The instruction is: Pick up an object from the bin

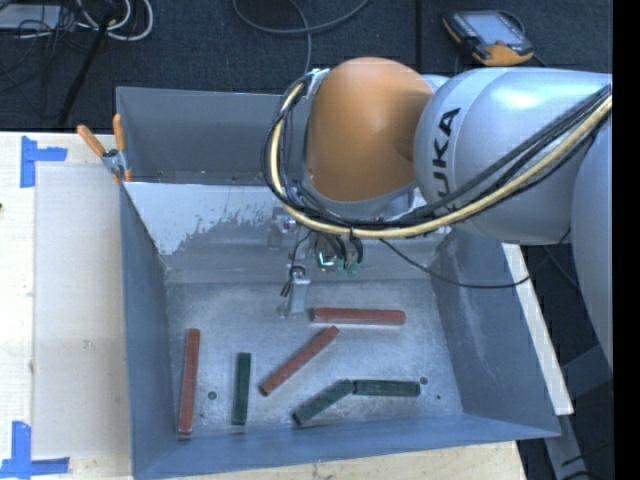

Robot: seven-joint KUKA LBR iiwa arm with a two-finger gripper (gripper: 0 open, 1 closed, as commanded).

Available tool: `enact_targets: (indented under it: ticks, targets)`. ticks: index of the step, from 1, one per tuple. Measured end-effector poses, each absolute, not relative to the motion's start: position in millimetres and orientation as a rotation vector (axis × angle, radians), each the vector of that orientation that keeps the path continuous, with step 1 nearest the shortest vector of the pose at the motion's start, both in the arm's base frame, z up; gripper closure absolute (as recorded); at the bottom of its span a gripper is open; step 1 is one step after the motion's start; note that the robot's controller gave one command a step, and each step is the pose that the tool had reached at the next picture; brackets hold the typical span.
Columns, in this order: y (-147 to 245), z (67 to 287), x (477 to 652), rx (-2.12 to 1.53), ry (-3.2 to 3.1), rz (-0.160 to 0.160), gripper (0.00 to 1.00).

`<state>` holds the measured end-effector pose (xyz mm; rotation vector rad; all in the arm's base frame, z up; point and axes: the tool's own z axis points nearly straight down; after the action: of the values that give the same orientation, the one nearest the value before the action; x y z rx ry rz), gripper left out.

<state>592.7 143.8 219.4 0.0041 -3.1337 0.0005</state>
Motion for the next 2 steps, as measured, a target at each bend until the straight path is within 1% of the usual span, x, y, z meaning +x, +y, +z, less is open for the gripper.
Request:
enact_targets:
  ticks: [1, 2]
  targets:
    - [143.0, 223.8, 594.3, -0.001, -3.141, -0.001, 0.0]
    - [138.6, 189.1, 582.8, 0.202, -3.138, -0.001, 0.0]
